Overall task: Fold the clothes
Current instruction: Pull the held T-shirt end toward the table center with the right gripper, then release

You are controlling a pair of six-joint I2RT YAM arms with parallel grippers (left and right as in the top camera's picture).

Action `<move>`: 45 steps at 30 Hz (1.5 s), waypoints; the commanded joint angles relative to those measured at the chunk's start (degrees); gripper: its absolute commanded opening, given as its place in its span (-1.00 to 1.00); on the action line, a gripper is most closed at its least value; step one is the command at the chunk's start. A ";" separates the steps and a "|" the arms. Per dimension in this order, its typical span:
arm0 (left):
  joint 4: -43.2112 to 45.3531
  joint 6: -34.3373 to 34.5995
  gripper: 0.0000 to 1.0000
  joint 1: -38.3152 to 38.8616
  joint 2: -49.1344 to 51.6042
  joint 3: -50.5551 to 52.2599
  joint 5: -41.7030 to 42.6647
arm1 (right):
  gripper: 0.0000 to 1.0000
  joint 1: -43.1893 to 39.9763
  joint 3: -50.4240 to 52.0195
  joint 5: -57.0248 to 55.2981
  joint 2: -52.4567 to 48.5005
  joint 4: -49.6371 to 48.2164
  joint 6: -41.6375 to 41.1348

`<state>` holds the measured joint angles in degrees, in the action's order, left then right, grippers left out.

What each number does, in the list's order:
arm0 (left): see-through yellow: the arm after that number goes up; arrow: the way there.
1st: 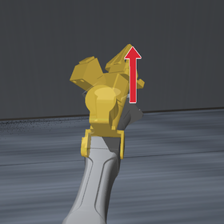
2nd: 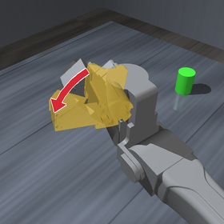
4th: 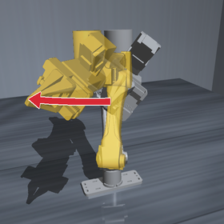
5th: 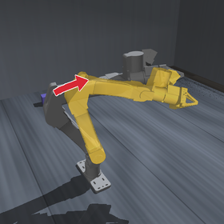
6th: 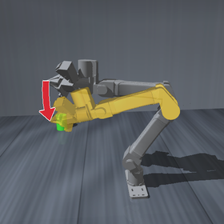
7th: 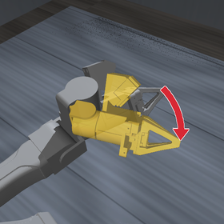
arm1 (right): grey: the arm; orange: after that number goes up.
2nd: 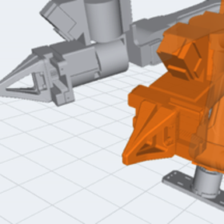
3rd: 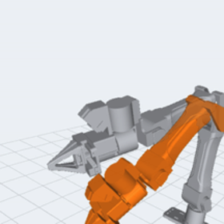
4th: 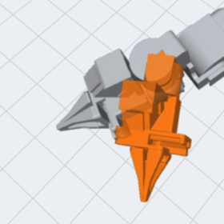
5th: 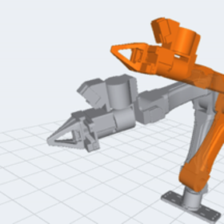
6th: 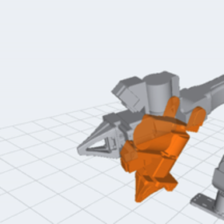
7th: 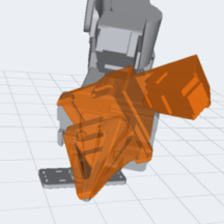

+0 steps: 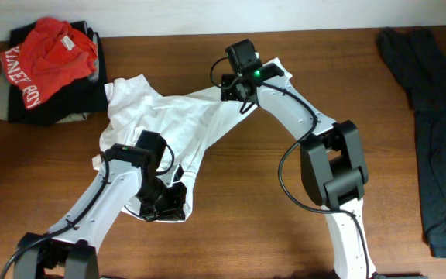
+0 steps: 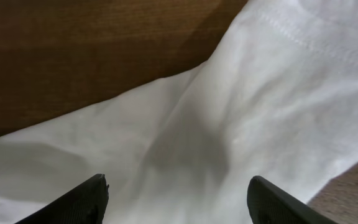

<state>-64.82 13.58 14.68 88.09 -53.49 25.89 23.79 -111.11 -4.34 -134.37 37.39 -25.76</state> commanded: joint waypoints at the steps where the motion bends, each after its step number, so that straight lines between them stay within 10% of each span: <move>1: 0.11 0.74 -0.99 0.28 -0.63 0.22 -0.26 | 0.49 0.57 -0.72 -1.75 -1.73 -1.05 -0.72; 11: 0.09 0.74 -0.99 0.28 -0.63 0.22 -0.24 | 0.14 0.57 -0.66 -3.74 -2.86 -1.40 -0.70; 26: 0.11 0.74 -0.99 0.28 -0.63 0.22 -0.83 | 0.36 0.74 -0.66 -3.74 -4.74 -3.02 -3.72; 37: -0.09 0.76 -0.99 0.28 -0.63 0.22 -0.85 | -0.92 0.46 -0.74 -3.67 -4.52 -3.37 -3.72; 45: -0.07 1.44 -0.99 0.28 -0.63 0.22 -0.90 | -0.92 -0.09 -1.14 -4.33 -1.01 -1.09 -3.72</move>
<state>-64.86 14.39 14.68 88.09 -53.49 25.08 23.83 -111.13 -7.07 -138.17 35.27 -29.34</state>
